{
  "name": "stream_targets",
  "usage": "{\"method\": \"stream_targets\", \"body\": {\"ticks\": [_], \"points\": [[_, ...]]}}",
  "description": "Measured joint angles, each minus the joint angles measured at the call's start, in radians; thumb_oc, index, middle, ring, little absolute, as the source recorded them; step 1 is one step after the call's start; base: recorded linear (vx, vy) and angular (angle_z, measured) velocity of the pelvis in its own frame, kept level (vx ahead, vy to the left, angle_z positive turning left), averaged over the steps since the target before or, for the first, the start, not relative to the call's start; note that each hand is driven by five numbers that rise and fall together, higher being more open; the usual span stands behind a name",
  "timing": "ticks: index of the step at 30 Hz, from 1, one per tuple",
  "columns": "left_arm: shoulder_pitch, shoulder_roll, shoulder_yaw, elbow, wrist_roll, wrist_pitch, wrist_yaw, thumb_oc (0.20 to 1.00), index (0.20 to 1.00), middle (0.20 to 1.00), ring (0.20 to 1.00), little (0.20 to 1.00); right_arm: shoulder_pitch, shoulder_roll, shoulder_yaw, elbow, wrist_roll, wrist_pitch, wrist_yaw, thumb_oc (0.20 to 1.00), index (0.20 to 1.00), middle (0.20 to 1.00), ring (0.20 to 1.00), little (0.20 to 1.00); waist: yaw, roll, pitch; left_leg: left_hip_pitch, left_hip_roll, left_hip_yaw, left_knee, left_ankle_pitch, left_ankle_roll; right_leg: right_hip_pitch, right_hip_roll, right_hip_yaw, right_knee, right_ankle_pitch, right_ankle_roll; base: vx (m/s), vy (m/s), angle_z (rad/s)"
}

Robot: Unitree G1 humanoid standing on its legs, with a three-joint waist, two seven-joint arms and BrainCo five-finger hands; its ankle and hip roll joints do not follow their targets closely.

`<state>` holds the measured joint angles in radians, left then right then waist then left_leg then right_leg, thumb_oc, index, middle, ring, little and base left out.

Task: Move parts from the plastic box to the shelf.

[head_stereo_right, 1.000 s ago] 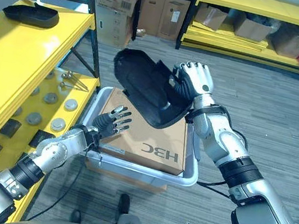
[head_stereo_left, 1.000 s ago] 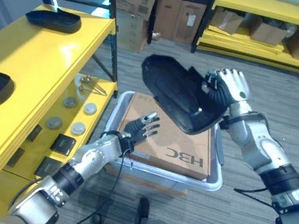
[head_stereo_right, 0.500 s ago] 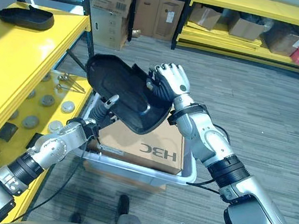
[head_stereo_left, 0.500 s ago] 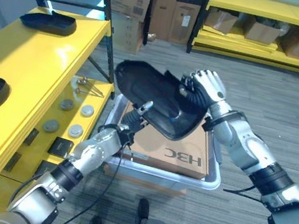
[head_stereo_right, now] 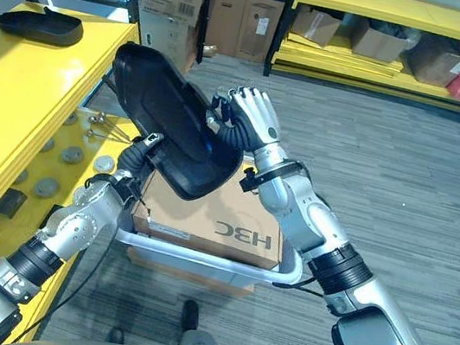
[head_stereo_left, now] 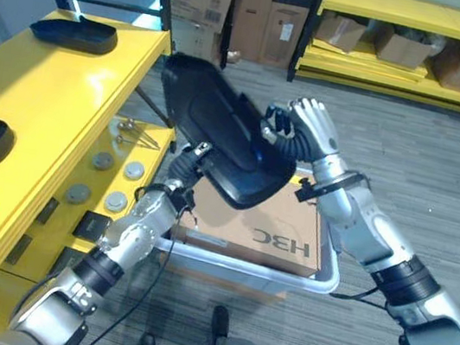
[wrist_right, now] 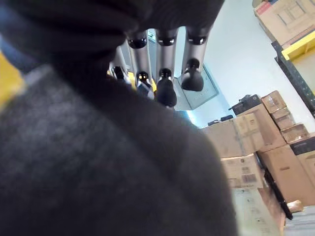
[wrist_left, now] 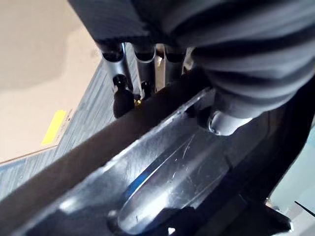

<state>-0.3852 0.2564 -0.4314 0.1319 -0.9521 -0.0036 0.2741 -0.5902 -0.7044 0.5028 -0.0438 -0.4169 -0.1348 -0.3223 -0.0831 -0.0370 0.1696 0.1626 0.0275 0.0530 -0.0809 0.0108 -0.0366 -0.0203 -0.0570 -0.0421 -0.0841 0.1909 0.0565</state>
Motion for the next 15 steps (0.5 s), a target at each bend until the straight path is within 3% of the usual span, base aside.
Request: {"method": "stream_targets", "body": {"ticks": [4, 5, 6, 7, 11, 15], "points": [[0.024, -0.015, 0.000, 0.000, 0.116, -0.046, 0.072, 0.200, 0.200, 0.200, 0.200, 0.200, 0.041, 0.032, -0.008, -0.011, 0.062, -0.001, 0.018, 0.216, 0.216, 0.216, 0.216, 0.216, 0.003, 0.000, 0.000, 0.000, 0.000, -0.001, 0.000, -0.001, 0.001, 0.003, 0.000, -0.001, 0.000, 0.000, 0.000, 0.00, 0.000, 0.00], [0.028, -0.016, 0.000, -0.001, 0.140, -0.052, 0.081, 0.200, 0.200, 0.200, 0.200, 0.200, 0.051, 0.035, -0.011, -0.012, 0.071, -0.004, 0.018, 0.896, 0.896, 0.896, 0.896, 0.896, 0.004, 0.000, 0.000, -0.001, 0.000, -0.002, 0.000, -0.001, 0.001, 0.003, -0.001, -0.001, 0.000, -0.001, -0.001, 0.00, 0.000, 0.00], [0.029, -0.018, 0.000, -0.001, 0.155, -0.057, 0.086, 0.200, 0.200, 0.200, 0.200, 0.200, 0.062, 0.040, -0.017, -0.013, 0.077, -0.010, 0.017, 1.000, 1.000, 1.000, 1.000, 1.000, 0.006, -0.001, 0.000, -0.002, 0.000, -0.002, 0.000, -0.001, 0.001, 0.003, 0.000, -0.001, 0.000, -0.001, -0.001, 0.00, 0.000, 0.00], [0.045, -0.021, 0.000, -0.001, 0.253, -0.107, 0.112, 0.200, 0.200, 0.200, 0.200, 0.200, 0.143, 0.097, -0.057, -0.021, 0.143, -0.060, 0.005, 1.000, 1.000, 1.000, 1.000, 1.000, 0.009, -0.001, 0.000, 0.002, 0.000, -0.002, -0.001, -0.002, 0.002, 0.003, 0.000, -0.001, 0.000, -0.004, -0.006, -0.05, 0.028, -0.01], [0.049, 0.005, 0.020, -0.001, 0.418, -0.177, 0.177, 0.200, 0.200, 0.200, 0.200, 0.200, 0.276, 0.124, -0.087, -0.029, 0.197, -0.127, -0.037, 1.000, 1.000, 1.000, 1.000, 1.000, 0.007, -0.005, 0.001, 0.001, -0.001, -0.003, 0.000, -0.001, 0.000, 0.003, -0.001, -0.001, 0.000, 0.000, 0.000, -0.04, 0.061, 0.01], [0.076, 0.060, 0.134, -0.012, 0.550, -0.282, 0.228, 0.200, 0.200, 0.200, 0.200, 0.200, 0.504, 0.142, -0.184, -0.024, 0.221, -0.125, -0.091, 1.000, 1.000, 1.000, 1.000, 1.000, -0.004, -0.013, 0.004, -0.004, -0.003, -0.001, -0.006, -0.003, 0.003, 0.001, -0.003, 0.001, 0.000, -0.002, -0.001, -0.04, 0.091, -0.01]]}}
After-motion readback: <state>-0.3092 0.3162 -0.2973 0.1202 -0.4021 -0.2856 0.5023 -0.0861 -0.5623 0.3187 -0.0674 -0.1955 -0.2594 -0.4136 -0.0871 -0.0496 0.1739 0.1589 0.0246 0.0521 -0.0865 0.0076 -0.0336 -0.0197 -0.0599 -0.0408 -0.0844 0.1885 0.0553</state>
